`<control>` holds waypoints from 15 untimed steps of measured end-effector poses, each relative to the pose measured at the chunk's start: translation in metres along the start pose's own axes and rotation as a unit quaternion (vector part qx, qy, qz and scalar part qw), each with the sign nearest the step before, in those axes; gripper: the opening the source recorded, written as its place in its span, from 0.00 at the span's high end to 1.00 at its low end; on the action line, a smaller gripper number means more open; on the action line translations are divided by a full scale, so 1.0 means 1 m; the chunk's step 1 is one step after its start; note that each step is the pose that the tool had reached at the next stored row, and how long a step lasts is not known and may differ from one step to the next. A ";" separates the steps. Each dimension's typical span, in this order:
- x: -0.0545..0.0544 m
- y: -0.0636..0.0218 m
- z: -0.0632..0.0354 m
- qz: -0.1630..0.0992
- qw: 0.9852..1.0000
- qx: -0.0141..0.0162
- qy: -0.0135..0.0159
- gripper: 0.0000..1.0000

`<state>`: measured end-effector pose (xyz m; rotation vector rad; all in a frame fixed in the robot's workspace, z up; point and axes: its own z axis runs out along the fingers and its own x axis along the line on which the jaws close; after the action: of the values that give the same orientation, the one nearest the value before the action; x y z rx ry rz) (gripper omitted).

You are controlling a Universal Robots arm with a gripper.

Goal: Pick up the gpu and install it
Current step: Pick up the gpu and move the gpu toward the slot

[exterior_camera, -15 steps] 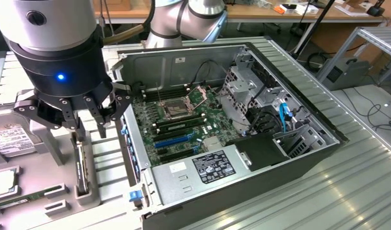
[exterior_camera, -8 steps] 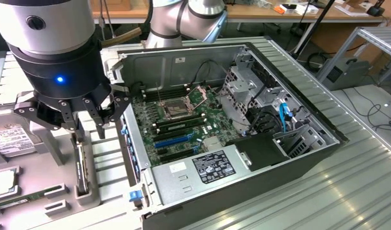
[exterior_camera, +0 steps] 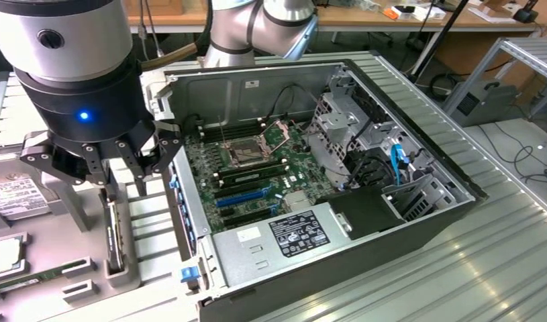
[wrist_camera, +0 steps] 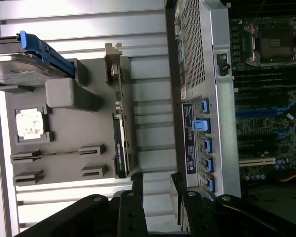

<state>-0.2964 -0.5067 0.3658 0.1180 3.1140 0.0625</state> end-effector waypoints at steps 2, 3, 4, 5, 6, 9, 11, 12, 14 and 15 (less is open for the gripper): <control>0.000 -0.0001 0.0011 0.000 1.000 0.000 0.000 0.64; 0.000 -0.0001 0.0015 0.000 1.000 0.000 0.000 0.64; 0.001 -0.0001 0.0022 0.000 1.000 0.000 0.000 0.64; 0.001 -0.0002 0.0028 0.000 1.000 0.000 0.000 0.64; 0.001 -0.0002 0.0033 0.000 1.000 0.000 0.000 0.64; 0.002 -0.0003 0.0042 0.000 1.000 0.000 0.000 0.64; 0.002 -0.0003 0.0050 0.000 1.000 0.000 0.000 0.64; 0.002 -0.0004 0.0053 0.000 1.000 0.000 0.000 0.64; 0.002 -0.0004 0.0060 0.000 1.000 0.000 0.000 0.64; 0.003 -0.0005 0.0070 0.000 1.000 0.000 0.000 0.64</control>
<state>-0.2990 -0.5067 0.3587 0.1180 3.1140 0.0626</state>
